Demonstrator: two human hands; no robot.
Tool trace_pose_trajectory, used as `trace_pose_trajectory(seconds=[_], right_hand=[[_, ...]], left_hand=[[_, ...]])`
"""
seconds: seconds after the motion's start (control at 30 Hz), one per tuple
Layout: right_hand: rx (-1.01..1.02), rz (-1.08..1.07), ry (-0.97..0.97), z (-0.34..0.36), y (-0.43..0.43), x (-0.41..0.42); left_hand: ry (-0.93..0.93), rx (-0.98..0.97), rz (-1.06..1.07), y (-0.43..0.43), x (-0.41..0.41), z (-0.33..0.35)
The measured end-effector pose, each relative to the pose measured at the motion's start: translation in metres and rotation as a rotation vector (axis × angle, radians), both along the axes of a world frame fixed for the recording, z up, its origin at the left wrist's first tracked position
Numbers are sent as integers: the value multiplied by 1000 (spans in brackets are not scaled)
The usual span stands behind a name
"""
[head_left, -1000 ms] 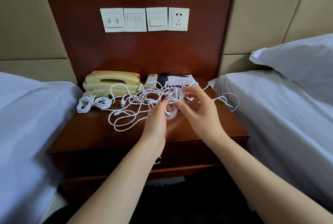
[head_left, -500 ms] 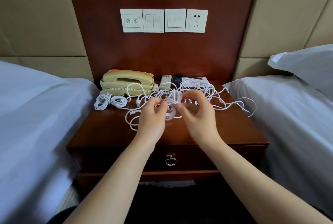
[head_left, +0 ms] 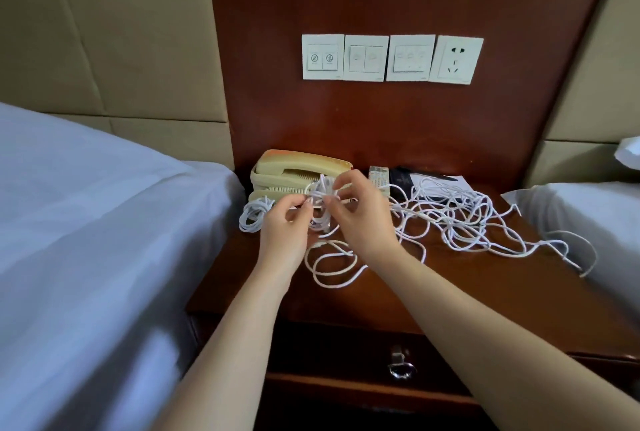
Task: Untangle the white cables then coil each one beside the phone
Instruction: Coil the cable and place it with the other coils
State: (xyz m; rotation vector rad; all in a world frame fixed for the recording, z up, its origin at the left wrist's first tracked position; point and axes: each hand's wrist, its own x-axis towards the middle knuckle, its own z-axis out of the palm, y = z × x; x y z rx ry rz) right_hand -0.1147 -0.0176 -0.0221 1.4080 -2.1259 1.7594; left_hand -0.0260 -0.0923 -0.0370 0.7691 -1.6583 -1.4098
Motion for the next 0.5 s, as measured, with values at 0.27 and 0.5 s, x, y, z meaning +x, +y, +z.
trace_pose_trajectory(seconds=[0.27,0.5], right_hand=[[-54,-69,-246,-11,-72,-22],[-110,60,-695,-15,-134,-24]], left_hand=[[-427,-439,300,-46,3,-40],[-596,-497,342,-62,-9,-47]])
